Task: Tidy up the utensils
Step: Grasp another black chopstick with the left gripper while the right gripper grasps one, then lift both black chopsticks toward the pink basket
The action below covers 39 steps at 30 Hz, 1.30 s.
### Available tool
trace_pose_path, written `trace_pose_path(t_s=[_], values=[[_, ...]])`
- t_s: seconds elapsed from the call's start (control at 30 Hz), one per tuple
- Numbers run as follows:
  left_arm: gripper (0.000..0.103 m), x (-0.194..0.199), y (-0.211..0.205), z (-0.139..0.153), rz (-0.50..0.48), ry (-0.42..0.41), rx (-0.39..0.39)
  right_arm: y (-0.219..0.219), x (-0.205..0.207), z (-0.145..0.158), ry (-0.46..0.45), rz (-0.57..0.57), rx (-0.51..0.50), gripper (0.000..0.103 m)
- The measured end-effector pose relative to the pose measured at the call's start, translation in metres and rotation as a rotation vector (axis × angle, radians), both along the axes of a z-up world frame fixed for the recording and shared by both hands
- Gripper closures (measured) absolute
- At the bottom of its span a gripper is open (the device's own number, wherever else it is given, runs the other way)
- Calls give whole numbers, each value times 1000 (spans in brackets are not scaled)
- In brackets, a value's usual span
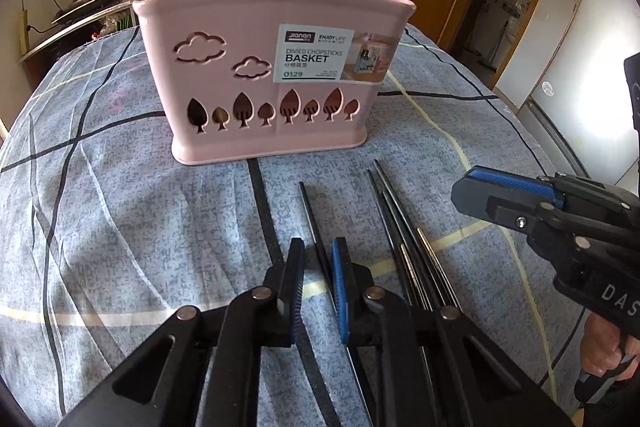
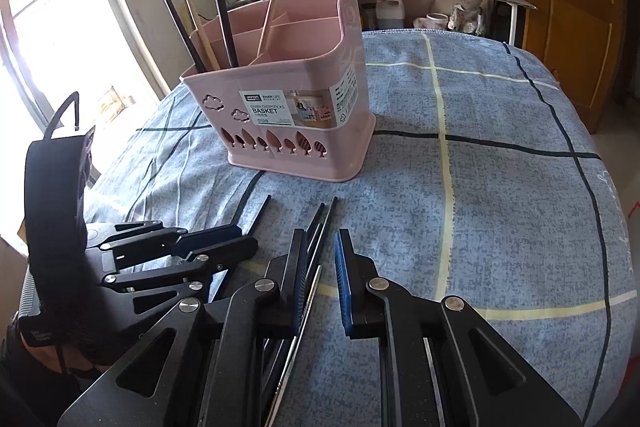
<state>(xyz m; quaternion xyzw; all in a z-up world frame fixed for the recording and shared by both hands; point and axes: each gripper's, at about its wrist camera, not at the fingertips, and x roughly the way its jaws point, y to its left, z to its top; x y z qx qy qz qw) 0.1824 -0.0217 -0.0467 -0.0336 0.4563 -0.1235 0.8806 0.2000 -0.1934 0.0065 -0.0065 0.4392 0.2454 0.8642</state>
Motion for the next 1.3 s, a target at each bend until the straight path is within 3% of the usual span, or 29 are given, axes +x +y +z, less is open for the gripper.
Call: trace_pose_path(t_s=[0.3,0.7,1.03,1.3], values=[[93,-4,28,1,39,-1,-18,20,23,-20,47,8,-55,89],[93,-4,32,-2,27,-13,-27,27,42,-29,71,-12,-101,94],[93,-1,26,-1,28,8,-13,15,44,-29,95,-37,-94,94],[93,9,24,1,28,34,-2,1,58,-33,147,-68,-21,94]])
